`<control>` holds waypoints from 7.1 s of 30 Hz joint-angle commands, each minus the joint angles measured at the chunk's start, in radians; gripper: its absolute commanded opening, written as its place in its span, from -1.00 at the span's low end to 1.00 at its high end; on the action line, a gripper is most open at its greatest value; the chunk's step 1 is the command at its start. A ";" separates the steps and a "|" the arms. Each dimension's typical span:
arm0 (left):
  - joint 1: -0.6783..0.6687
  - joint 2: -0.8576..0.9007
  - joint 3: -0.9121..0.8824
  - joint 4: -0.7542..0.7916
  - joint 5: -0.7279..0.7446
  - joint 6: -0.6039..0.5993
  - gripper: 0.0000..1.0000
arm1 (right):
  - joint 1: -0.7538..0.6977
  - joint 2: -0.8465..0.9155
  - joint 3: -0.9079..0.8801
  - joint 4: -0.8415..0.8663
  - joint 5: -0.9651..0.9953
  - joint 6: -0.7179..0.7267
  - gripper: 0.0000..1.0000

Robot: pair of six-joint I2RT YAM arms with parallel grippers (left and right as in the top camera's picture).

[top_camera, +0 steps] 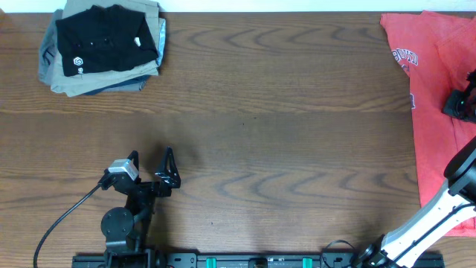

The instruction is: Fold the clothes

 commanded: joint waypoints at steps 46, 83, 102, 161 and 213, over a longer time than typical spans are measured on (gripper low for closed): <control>-0.006 -0.005 -0.017 -0.033 0.006 0.013 0.96 | 1.355 -0.241 0.014 -0.214 -0.505 0.357 -0.94; -0.006 -0.005 -0.017 -0.033 0.006 0.013 0.96 | 0.907 -0.444 -0.167 -0.601 -0.090 0.422 0.99; -0.006 -0.005 -0.017 -0.033 0.006 0.013 0.96 | 0.946 -0.444 -0.555 -0.019 -0.165 0.753 0.99; -0.006 -0.005 -0.017 -0.033 0.006 0.013 0.96 | 0.972 -0.409 -0.592 0.089 -0.048 0.776 -0.74; -0.006 -0.003 -0.016 0.048 0.205 -0.242 0.96 | 0.951 -0.410 -0.592 0.129 0.012 0.823 -0.97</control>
